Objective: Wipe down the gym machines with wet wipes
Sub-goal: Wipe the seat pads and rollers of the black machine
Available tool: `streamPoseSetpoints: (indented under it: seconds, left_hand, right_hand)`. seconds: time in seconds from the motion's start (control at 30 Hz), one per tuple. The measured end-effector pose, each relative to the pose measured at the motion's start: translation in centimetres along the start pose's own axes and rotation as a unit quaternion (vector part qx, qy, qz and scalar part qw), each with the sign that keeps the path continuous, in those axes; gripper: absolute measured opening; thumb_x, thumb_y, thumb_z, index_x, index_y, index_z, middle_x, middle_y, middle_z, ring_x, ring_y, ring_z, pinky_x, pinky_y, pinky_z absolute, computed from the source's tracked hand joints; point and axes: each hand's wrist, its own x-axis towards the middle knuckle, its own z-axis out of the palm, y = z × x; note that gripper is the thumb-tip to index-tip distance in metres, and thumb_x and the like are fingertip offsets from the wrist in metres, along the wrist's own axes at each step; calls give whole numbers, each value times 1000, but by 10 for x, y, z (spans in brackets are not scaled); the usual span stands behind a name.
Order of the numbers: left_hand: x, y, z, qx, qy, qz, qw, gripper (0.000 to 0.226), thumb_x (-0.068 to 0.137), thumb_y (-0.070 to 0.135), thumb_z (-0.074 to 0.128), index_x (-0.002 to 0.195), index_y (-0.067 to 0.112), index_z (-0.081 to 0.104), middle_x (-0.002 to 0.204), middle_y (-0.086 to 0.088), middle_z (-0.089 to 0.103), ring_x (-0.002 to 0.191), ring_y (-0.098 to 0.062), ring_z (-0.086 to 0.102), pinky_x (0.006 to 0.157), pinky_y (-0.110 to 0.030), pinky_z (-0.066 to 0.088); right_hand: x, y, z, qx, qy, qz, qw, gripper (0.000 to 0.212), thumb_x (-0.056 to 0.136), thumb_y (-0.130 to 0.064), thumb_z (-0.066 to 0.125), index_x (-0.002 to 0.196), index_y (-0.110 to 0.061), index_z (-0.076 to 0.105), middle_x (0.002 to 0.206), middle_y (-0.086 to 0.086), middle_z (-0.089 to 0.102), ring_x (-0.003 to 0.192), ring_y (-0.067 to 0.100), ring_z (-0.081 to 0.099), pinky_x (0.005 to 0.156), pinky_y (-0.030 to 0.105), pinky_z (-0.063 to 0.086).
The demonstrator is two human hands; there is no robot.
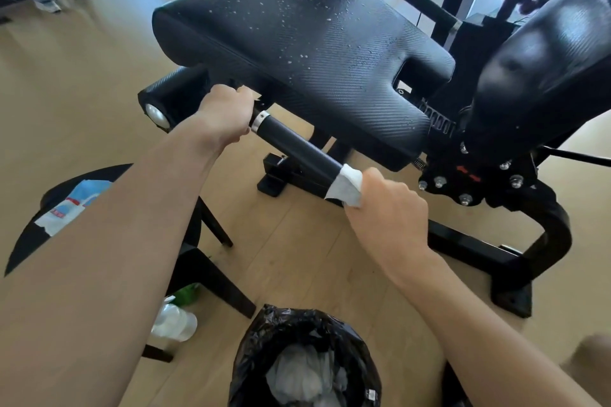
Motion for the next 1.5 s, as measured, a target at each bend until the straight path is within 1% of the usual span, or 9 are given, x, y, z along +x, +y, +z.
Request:
streamPoseSetpoints:
  seconds: [0.37, 0.5, 0.7, 0.8, 0.97, 1.1, 1.2, 1.3, 1.5]
  left_hand:
    - [-6, 6, -3, 29, 1, 2, 1000, 30, 102, 22, 34, 113, 3, 55, 87, -7, 58, 79, -18, 56, 93, -43, 53]
    - [-7, 4, -4, 32, -8, 3, 999, 34, 99, 24, 35, 114, 3, 57, 102, -18, 67, 100, -31, 67, 92, -45, 54]
    - [-4, 2, -4, 120, -2, 28, 992, 36, 103, 27, 32, 114, 2, 55, 110, -22, 64, 103, -35, 63, 87, -44, 51]
    - [-3, 5, -2, 232, 37, 82, 968, 26, 106, 23, 31, 116, 4, 46, 119, -23, 56, 108, -38, 56, 93, -51, 49]
    - [10, 11, 8, 260, 80, 136, 953, 40, 98, 13, 53, 134, 10, 37, 133, -19, 44, 118, -37, 48, 97, -51, 47]
    - [17, 10, 13, 167, 62, 92, 980, 33, 98, 19, 53, 129, 10, 49, 122, -11, 53, 103, -27, 54, 80, -37, 47]
    - [17, 8, 15, 192, 90, 113, 971, 28, 99, 21, 50, 125, 12, 51, 116, -10, 55, 98, -26, 56, 83, -40, 52]
    - [15, 11, 19, 229, 103, 124, 960, 26, 99, 22, 50, 123, 11, 51, 114, -10, 55, 96, -25, 56, 84, -42, 52]
    - [14, 15, 20, 227, 124, 129, 957, 22, 99, 19, 48, 120, 13, 52, 110, -4, 53, 91, -19, 50, 75, -34, 38]
  right_hand:
    - [90, -100, -22, 111, -112, -91, 983, 23, 83, -19, 71, 85, -16, 48, 74, -4, 48, 60, 15, 47, 50, 28, 31]
    - [63, -62, -20, 66, -95, -93, 989, 26, 93, -35, 65, 112, -18, 57, 82, -4, 49, 66, 19, 48, 62, 32, 36]
    - [19, 20, -25, 142, -198, -42, 969, 41, 91, -58, 66, 97, -20, 52, 87, -6, 65, 68, 6, 60, 53, 23, 48]
    - [23, 41, -49, 340, -249, 30, 906, 44, 92, -60, 64, 96, -16, 64, 88, 9, 73, 67, 11, 69, 60, 24, 57]
    - [74, 39, -80, 725, -79, 227, 646, 39, 96, -51, 63, 106, -14, 63, 106, 7, 76, 97, 19, 75, 79, 34, 63]
    - [144, 14, -72, 491, 119, 77, 859, 37, 99, -55, 38, 105, -20, 50, 106, 3, 58, 107, 28, 61, 94, 51, 52]
    - [165, -5, -33, 196, -46, -115, 973, 80, 94, -68, 15, 152, -16, 35, 152, 16, 45, 141, 34, 40, 116, 54, 34]
    - [166, -13, -2, 70, -161, -189, 966, 80, 98, -72, 6, 164, -28, -4, 171, 2, -12, 158, 23, -13, 128, 47, -3]
    - [184, -35, 2, 91, -99, -265, 955, 62, 107, -56, 8, 163, -34, -6, 171, -3, -16, 156, 16, -18, 128, 41, -6]
